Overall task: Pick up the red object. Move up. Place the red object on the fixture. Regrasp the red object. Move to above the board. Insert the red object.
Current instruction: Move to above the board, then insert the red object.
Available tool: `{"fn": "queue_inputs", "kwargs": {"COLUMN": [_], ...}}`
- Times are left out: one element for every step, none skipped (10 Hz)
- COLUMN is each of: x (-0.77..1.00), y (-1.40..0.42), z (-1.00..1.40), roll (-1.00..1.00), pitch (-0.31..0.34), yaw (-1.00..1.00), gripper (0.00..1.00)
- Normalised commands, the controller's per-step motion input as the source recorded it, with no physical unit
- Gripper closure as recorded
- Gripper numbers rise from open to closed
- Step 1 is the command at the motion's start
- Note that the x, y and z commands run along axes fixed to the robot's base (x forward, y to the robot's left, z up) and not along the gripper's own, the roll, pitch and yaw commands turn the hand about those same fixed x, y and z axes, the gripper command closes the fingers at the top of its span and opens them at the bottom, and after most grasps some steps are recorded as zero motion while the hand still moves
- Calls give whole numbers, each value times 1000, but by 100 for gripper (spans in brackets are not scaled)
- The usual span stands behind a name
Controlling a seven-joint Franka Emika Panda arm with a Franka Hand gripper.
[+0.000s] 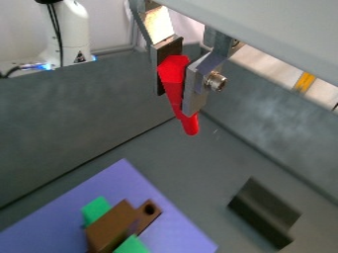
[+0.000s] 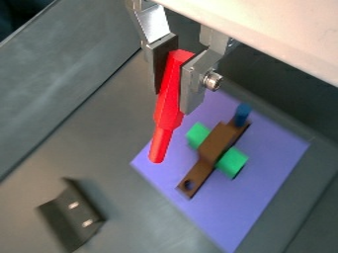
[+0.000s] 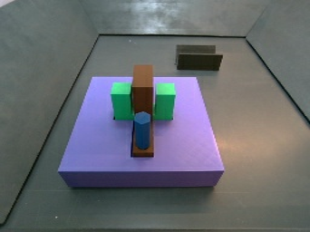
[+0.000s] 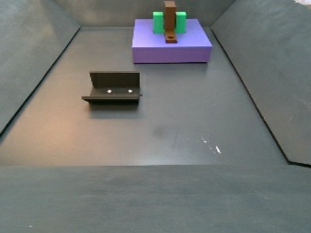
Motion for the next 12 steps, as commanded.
{"fn": "queue_inputs", "kwargs": {"x": [-40, -39, -37, -36, 0, 223, 317, 237, 191, 163, 169, 154], "y": [30, 28, 20, 11, 0, 386, 263, 157, 129, 160, 286, 351], "z": [-4, -7, 1, -6, 0, 0, 0, 109, 149, 123, 0, 0], "roll": [-900, -754, -418, -247, -14, -500, -500, -500, -500, -500, -500, -500], "pitch": [90, 68, 18, -4, 0, 61, 141, 180, 207, 234, 267, 296], "yaw": [-69, -55, -15, -9, 0, -146, -114, -120, -120, -106, -86, -74], "gripper": [100, 100, 100, 100, 100, 100, 100, 100, 100, 100, 100, 100]}}
